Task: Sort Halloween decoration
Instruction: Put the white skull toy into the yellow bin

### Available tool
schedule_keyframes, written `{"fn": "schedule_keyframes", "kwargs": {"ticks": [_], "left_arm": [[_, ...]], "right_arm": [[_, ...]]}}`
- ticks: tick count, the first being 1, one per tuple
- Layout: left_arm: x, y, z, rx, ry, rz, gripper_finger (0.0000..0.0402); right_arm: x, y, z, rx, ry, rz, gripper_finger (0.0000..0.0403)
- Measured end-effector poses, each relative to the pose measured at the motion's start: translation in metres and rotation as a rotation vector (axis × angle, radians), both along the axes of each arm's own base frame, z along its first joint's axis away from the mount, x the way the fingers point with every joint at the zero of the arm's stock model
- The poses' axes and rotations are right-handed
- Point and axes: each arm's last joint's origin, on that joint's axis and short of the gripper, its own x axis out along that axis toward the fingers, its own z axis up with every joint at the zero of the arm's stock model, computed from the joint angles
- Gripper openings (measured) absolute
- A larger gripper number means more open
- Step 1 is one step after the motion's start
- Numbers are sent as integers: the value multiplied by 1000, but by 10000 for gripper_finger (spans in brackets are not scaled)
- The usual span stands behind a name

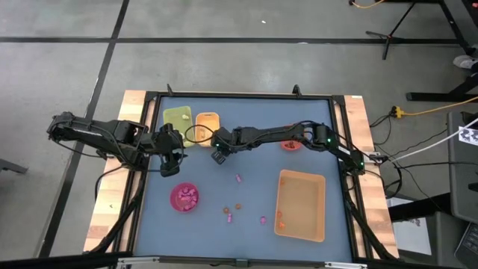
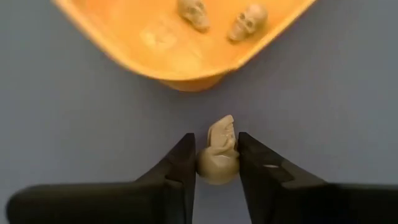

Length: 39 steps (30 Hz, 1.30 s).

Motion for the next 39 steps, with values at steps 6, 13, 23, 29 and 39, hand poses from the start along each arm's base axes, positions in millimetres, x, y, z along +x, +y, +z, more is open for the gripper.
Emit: {"fn": "schedule_keyframes", "kwargs": {"ticks": [6, 13, 23, 29, 39], "left_arm": [[0, 0, 0, 0, 0, 0, 137], [0, 0, 0, 0, -1, 0, 137], [0, 0, 0, -1, -5, 0, 137], [0, 0, 0, 0, -5, 0, 137], [0, 0, 0, -1, -5, 0, 137]], "right_arm": [[-8, 2, 39, 24, -49, 15, 95], [0, 2, 69, 31, -250, 36, 108], [40, -1, 72, -97, -705, 120, 110], [59, -3, 43, -127, -907, 114, 110], [65, -12, 4, -144, -928, 90, 111]]}}
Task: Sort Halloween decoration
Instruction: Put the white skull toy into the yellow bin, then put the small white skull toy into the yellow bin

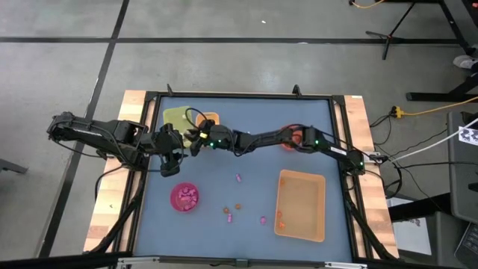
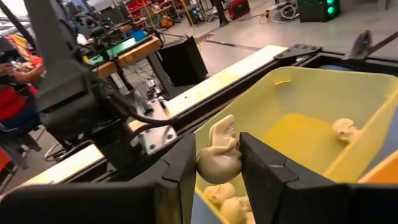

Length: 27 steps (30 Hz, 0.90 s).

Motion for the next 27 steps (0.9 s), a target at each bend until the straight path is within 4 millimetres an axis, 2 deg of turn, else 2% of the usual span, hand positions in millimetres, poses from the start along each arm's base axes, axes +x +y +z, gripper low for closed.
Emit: {"fn": "schedule_keyframes", "kwargs": {"ticks": [9, 19, 22, 27], "left_arm": [[0, 0, 0, 0, 0, 0, 137], [0, 0, 0, 0, 0, 0, 137], [0, 0, 0, 0, 0, 0, 137], [0, 0, 0, 0, 0, 0, 137]], "right_arm": [[-1, -14, 2, 0, -19, -27, 111], [-1, -14, 2, 3, -15, -22, 113], [-1, -13, 2, 3, -15, -20, 131], [-1, -14, 2, 1, -15, -33, 182]]}}
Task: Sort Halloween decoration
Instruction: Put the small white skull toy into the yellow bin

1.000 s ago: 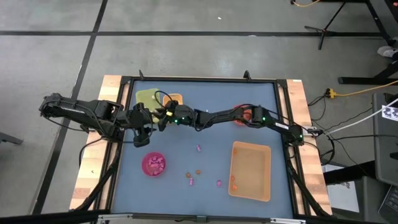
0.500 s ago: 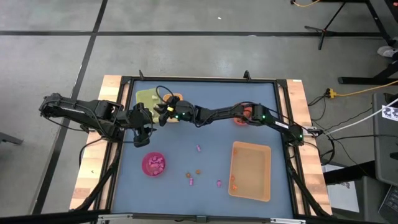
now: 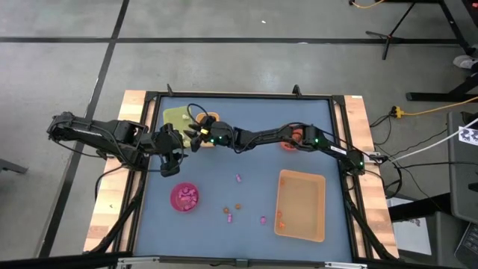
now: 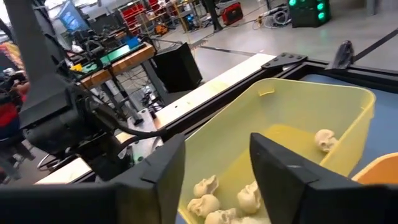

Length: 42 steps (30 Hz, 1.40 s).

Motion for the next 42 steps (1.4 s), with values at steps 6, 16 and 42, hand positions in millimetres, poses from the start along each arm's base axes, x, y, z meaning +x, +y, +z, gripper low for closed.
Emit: {"fn": "schedule_keyframes", "kwargs": {"ticks": [6, 16, 42], "left_arm": [[0, 0, 0, 0, 0, 0, 137], [9, -1, 8, -18, -127, -2, 137], [65, -8, 20, 3, -448, -43, 137]], "right_arm": [[0, 0, 0, 2, 0, 18, 224], [-9, 5, 42, 62, 19, 478, 226], [-185, 90, 215, -340, 892, 21, 225]]}}
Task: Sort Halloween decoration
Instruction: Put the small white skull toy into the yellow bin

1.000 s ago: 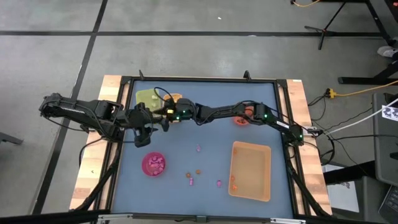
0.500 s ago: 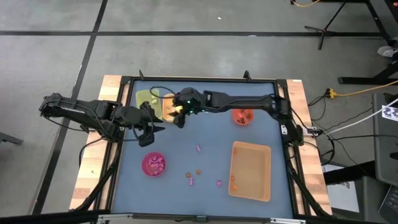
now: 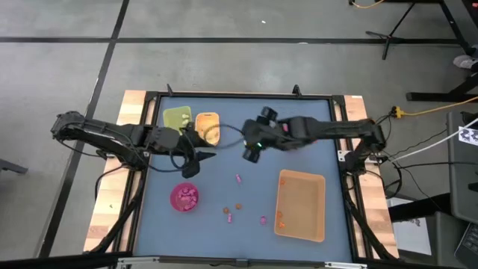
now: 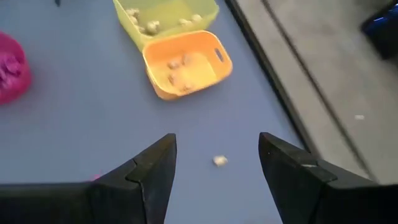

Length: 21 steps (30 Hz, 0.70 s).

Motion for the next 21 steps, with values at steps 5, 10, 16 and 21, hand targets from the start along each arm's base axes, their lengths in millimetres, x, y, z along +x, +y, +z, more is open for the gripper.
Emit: {"fn": "schedule_keyframes", "kwargs": {"ticks": [5, 10, 16, 21], "left_arm": [[27, 1, -3, 47, -82, -72, 137], [56, 11, -14, 33, -148, -56, 137], [86, 31, -37, 67, -161, 2, 137], [105, 55, -60, 69, -153, 78, 137]], "right_arm": [[-32, 28, 9, -60, 62, -69, 225], [-50, 44, 3, -117, 131, -160, 225], [-61, 54, 1, -129, 192, -165, 225], [-70, 62, 0, -142, 238, -161, 225]]}}
